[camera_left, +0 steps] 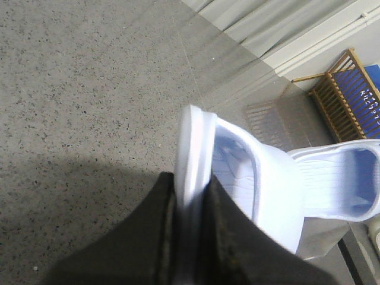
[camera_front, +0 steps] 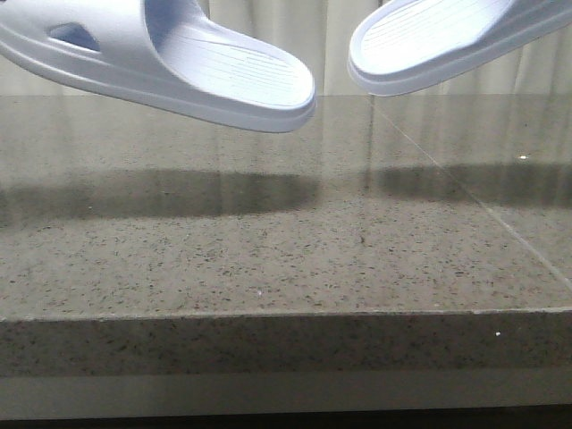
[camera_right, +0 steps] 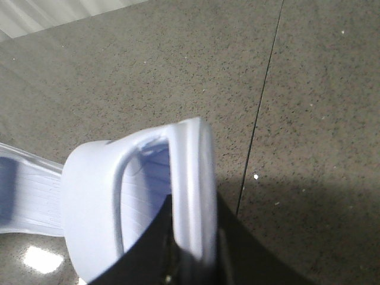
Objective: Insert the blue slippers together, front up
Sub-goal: 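Bring the right gripper's slipper toward the left, nesting it onto the first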
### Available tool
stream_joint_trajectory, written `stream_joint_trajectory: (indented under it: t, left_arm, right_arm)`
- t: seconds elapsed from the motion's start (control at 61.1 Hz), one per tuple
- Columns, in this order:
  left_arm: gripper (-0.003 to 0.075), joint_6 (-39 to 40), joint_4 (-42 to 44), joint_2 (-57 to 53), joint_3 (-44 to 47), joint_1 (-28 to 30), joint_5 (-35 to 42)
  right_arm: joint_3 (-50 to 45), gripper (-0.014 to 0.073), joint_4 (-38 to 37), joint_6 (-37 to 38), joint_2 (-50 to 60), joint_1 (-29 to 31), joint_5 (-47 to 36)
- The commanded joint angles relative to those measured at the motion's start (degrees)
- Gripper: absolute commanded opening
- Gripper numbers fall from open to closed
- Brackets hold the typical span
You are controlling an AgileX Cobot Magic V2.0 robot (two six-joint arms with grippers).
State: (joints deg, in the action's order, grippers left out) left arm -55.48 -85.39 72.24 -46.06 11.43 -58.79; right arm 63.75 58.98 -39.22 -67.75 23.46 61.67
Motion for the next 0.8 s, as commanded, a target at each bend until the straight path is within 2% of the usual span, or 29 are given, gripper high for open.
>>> stream_joint_trajectory:
  t: [0.0, 0.229, 0.573, 0.655, 0.786]
  left_arm:
    - [-0.002, 0.04, -5.81, -1.22, -1.53, -0.47, -1.15]
    - [-0.002, 0.04, -14.03, 5.43, -2.98, -4.93, -0.84]
    - [-0.002, 0.04, -17.79, 11.92, -6.13, -9.98, -0.81]
    - [-0.002, 0.04, -18.48, 12.27, -6.13, -10.44, -0.55]
    - [-0.002, 0.04, -19.26, 12.27, -6.13, -10.68, 0.21]
  right_arm:
    - [-0.31, -0.0066, 8.18, -0.93, 2.16, 0.54, -0.22]
    - [-0.74, -0.0066, 17.93, -3.19, 0.58, 0.54, 2.93]
    - [-0.74, -0.0066, 21.6, -4.75, -5.64, 0.2, 2.25]
    - [-0.74, -0.0066, 21.59, -4.89, -6.81, -1.15, 1.43]
    - [-0.75, -0.0066, 21.59, -4.94, -8.8, -6.68, -2.99]
